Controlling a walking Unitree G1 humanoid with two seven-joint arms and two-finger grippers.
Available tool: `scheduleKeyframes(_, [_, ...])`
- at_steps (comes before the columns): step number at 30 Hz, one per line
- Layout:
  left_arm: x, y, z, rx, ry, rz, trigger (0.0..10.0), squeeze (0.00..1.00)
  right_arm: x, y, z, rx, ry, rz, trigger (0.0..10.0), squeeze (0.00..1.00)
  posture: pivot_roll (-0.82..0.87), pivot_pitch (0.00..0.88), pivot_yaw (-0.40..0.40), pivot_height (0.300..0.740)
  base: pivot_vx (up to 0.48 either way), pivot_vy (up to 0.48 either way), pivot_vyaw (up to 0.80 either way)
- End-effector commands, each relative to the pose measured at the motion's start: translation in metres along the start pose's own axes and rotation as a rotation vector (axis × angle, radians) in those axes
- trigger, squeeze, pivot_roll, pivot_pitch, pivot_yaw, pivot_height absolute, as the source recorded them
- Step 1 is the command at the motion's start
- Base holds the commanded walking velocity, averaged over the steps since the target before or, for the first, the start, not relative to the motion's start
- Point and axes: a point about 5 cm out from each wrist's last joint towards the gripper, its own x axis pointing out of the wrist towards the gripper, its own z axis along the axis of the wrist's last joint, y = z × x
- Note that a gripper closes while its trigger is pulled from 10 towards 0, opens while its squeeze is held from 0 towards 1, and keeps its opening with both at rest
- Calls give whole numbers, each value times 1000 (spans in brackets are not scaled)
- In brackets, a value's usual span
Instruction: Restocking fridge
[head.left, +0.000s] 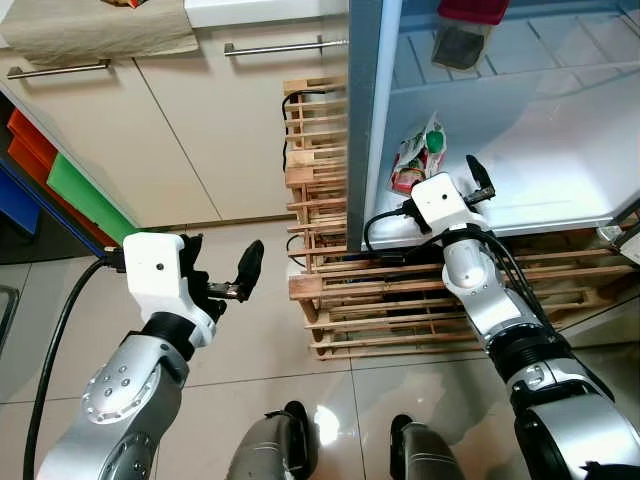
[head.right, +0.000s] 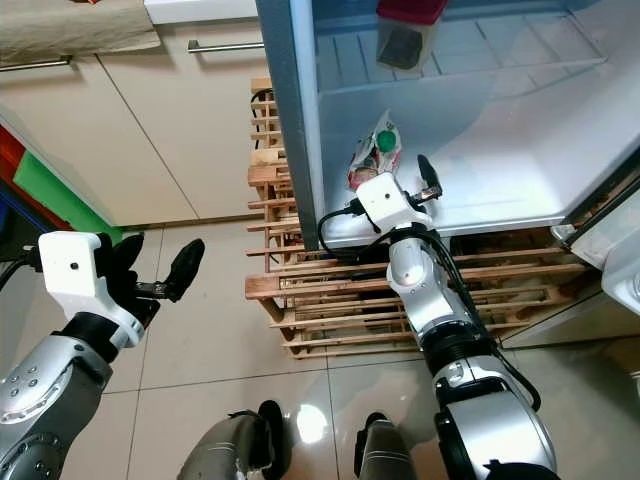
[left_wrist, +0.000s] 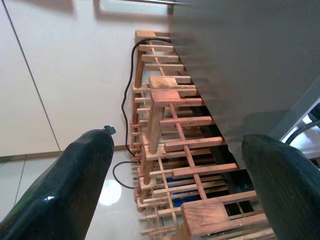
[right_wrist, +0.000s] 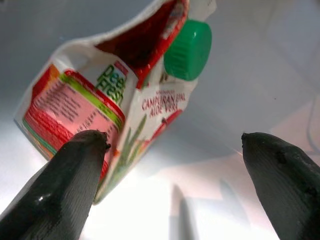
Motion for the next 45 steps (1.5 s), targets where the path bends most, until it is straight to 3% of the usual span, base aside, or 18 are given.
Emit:
scheduleKeyframes(1, [2,2,-4,-4,16,14,10000,0,-7,6,-1,-8,-20,13,10000,0,61,248,77,740,0,0,0])
scheduleKeyframes(13, [8,-4,-7,-30,12,1,10000,0,-14,-2,-21,-81,25,12,10000,0,36,241,73,740,0,0,0])
scheduleKeyframes(28, [5,-2,-7,-28,11,14,10000,0,-3,12,0,58,8,27,10000,0,59,252,71,740,0,0,0])
scheduleKeyframes(45, [5,-1,-8,-27,16,16,10000,0,7,-17,-16,-225,3,-64,10000,0,57,256,74,740,0,0,0])
